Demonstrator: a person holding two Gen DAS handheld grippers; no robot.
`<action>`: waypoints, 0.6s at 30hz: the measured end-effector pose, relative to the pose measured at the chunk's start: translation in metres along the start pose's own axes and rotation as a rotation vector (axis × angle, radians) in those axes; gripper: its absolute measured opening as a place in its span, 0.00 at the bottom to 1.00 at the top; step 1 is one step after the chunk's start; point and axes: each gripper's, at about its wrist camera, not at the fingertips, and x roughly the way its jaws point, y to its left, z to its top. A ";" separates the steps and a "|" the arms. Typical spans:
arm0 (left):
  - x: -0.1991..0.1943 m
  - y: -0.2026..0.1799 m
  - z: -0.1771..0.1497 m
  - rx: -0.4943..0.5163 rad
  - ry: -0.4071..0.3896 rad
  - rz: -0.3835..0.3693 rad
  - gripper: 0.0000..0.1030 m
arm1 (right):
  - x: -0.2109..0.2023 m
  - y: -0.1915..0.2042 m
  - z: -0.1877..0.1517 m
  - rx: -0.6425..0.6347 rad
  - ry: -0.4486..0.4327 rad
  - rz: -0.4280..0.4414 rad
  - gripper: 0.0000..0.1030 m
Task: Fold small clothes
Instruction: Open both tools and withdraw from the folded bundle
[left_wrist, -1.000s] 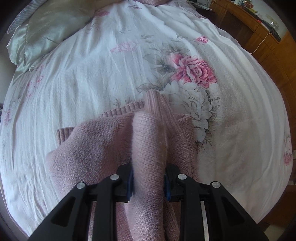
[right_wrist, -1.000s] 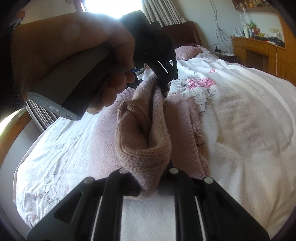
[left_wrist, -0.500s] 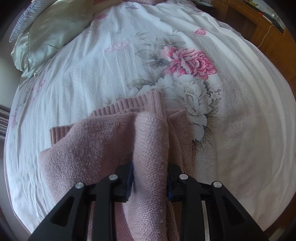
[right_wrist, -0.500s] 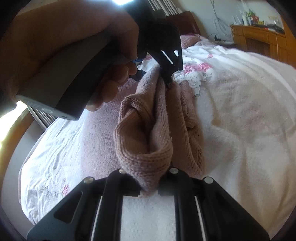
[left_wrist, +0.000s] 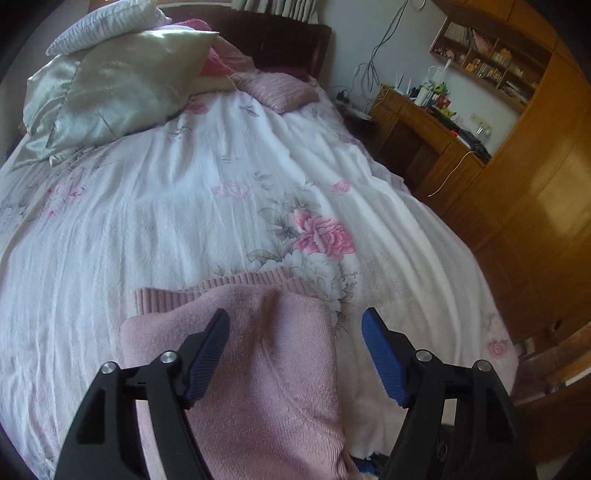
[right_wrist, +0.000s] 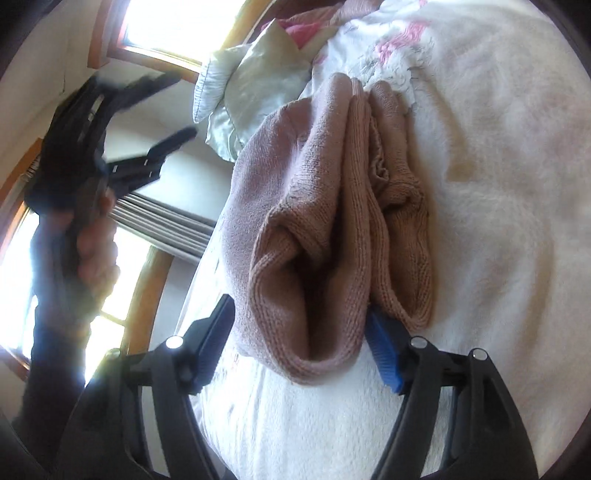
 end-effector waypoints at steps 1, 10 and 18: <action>0.001 0.006 -0.009 0.001 0.031 -0.047 0.74 | 0.002 -0.003 0.003 0.002 0.006 -0.033 0.20; 0.000 0.047 -0.129 0.007 0.086 -0.384 0.73 | -0.041 0.003 0.056 -0.018 -0.054 -0.043 0.45; 0.023 0.061 -0.157 -0.032 0.107 -0.488 0.73 | 0.026 0.002 0.162 -0.038 0.011 -0.164 0.44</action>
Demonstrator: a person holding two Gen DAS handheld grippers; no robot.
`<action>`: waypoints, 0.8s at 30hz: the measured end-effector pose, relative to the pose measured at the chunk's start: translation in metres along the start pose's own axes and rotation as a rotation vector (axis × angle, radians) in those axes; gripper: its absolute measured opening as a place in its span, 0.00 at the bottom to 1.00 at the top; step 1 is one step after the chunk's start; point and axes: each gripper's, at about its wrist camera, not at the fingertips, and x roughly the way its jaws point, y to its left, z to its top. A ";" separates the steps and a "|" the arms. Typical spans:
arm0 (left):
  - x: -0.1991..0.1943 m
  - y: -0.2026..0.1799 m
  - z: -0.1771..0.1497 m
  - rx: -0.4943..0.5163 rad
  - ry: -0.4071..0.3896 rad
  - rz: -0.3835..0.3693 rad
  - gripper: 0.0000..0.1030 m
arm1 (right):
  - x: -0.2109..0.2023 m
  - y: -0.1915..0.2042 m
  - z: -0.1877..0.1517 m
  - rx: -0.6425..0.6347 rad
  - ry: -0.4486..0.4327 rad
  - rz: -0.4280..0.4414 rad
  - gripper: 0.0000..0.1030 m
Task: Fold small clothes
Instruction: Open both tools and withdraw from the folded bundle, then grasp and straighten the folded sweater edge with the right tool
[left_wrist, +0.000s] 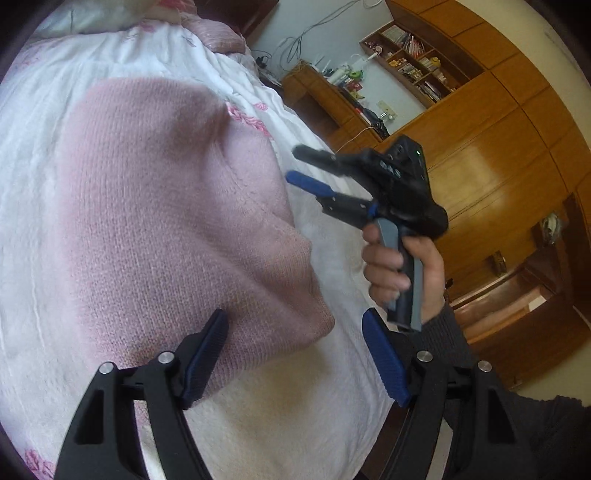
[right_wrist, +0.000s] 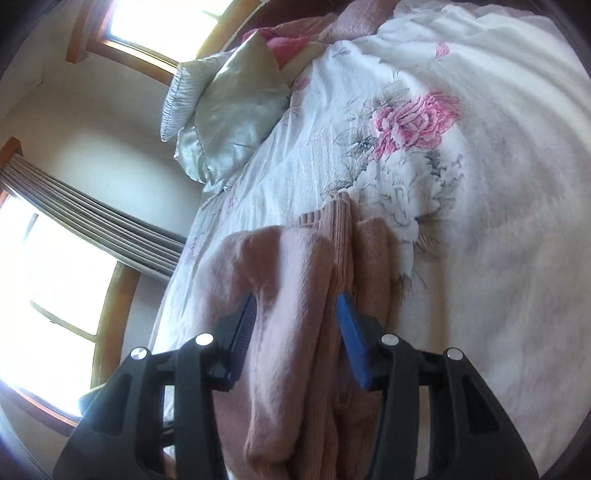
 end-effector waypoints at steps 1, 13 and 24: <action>0.002 0.001 -0.003 -0.001 0.005 -0.006 0.73 | 0.011 -0.002 0.005 -0.005 0.023 -0.021 0.33; -0.028 -0.001 0.021 -0.042 -0.041 -0.123 0.66 | 0.050 -0.007 0.028 -0.093 0.024 -0.116 0.16; -0.010 0.107 0.139 -0.251 -0.126 0.026 0.58 | 0.048 -0.002 0.040 -0.107 0.007 -0.117 0.09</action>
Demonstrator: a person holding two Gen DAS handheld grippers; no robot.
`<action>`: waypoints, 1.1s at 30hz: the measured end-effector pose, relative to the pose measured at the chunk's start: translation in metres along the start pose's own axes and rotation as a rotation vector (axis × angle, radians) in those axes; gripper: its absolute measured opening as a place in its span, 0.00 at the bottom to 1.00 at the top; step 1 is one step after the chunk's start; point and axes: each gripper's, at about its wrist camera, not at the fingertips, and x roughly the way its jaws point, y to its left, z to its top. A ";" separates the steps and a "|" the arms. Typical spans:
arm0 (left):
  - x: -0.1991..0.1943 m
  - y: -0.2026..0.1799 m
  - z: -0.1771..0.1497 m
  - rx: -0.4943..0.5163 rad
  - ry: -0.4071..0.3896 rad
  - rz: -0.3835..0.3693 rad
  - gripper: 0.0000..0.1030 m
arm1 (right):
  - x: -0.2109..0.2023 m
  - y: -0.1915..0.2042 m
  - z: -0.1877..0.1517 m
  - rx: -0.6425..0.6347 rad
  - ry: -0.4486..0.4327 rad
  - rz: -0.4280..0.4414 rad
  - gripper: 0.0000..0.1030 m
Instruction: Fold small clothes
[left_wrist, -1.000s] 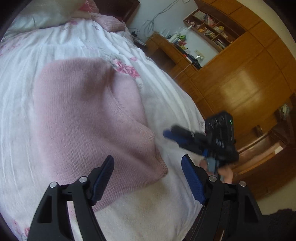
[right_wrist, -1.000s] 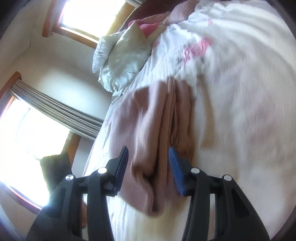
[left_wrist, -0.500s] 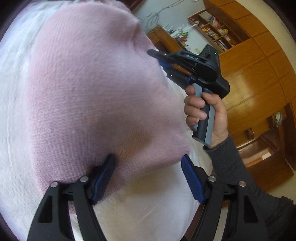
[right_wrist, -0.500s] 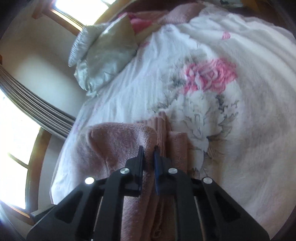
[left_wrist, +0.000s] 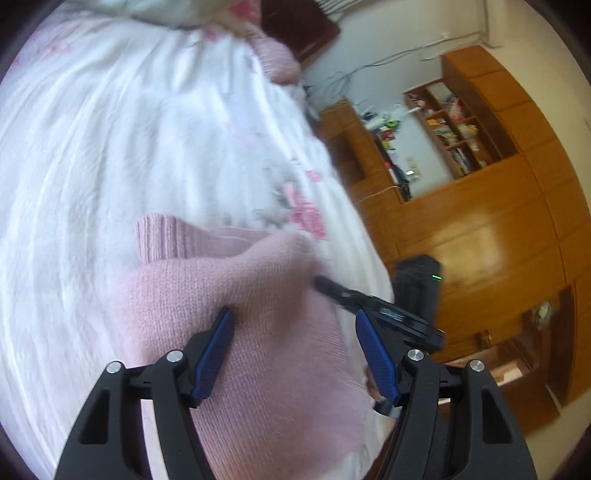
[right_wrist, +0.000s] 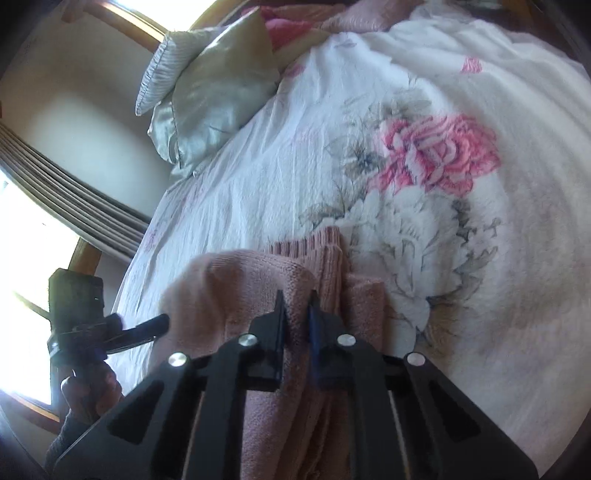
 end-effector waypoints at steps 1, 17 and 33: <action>0.005 0.008 0.003 -0.013 -0.012 -0.002 0.55 | 0.003 -0.004 0.002 0.009 -0.018 -0.012 0.09; -0.049 -0.004 -0.069 0.159 -0.005 0.010 0.66 | -0.033 -0.005 -0.056 0.044 0.114 0.086 0.50; -0.051 -0.012 -0.060 0.126 -0.060 -0.069 0.66 | -0.062 -0.029 -0.059 0.153 0.008 0.148 0.24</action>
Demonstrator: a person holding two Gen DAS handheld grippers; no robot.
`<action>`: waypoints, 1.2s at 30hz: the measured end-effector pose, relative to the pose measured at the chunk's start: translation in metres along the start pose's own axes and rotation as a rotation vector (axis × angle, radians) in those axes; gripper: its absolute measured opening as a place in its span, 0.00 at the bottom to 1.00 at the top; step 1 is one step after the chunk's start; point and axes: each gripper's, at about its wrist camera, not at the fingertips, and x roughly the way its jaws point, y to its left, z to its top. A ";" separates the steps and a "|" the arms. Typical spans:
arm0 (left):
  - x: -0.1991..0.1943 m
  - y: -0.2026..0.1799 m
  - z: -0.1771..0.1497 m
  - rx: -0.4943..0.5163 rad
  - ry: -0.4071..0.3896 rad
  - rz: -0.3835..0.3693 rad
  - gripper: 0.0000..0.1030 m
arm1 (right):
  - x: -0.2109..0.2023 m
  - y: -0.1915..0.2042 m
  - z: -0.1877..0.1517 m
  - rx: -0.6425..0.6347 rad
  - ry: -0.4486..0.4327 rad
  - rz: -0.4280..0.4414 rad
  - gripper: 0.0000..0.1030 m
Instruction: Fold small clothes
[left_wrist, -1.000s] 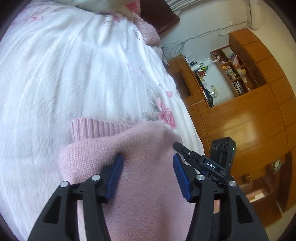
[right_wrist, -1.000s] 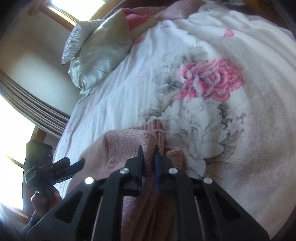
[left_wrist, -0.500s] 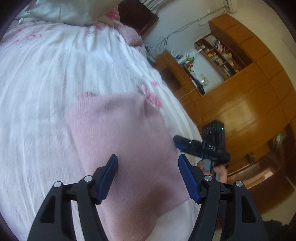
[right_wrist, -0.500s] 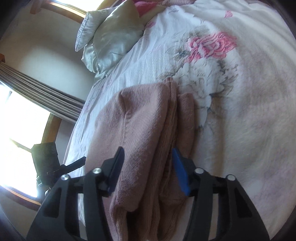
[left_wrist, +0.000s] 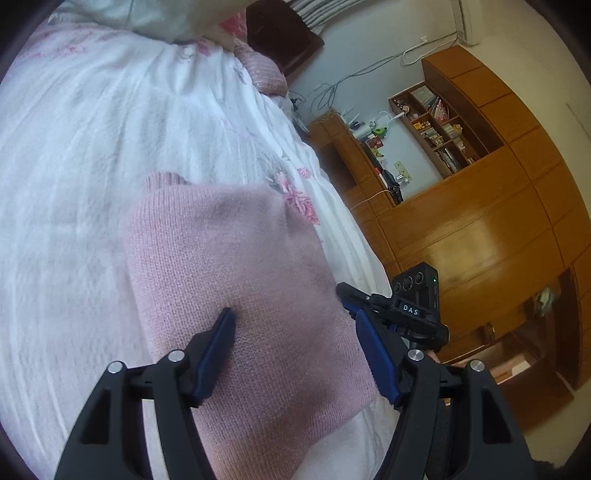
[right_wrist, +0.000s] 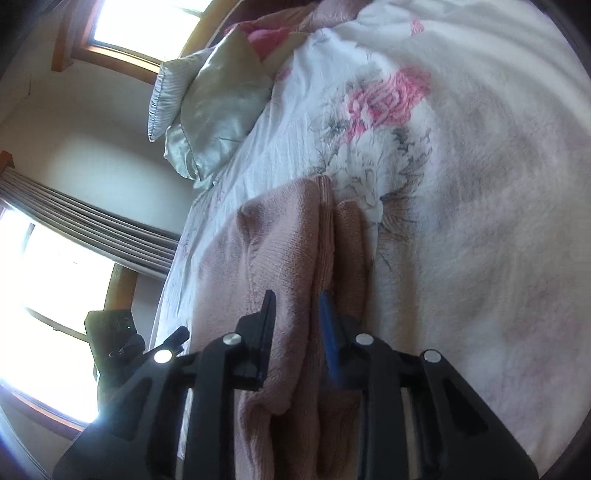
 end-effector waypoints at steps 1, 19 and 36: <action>-0.005 -0.007 -0.001 0.017 0.002 -0.017 0.66 | -0.006 0.007 -0.004 -0.012 0.001 0.031 0.24; 0.022 -0.014 -0.062 0.016 0.227 0.065 0.63 | 0.007 0.041 -0.081 -0.189 0.206 0.000 0.09; -0.032 0.075 -0.094 -0.277 0.084 -0.049 0.86 | 0.023 -0.023 0.028 0.072 0.279 0.135 0.85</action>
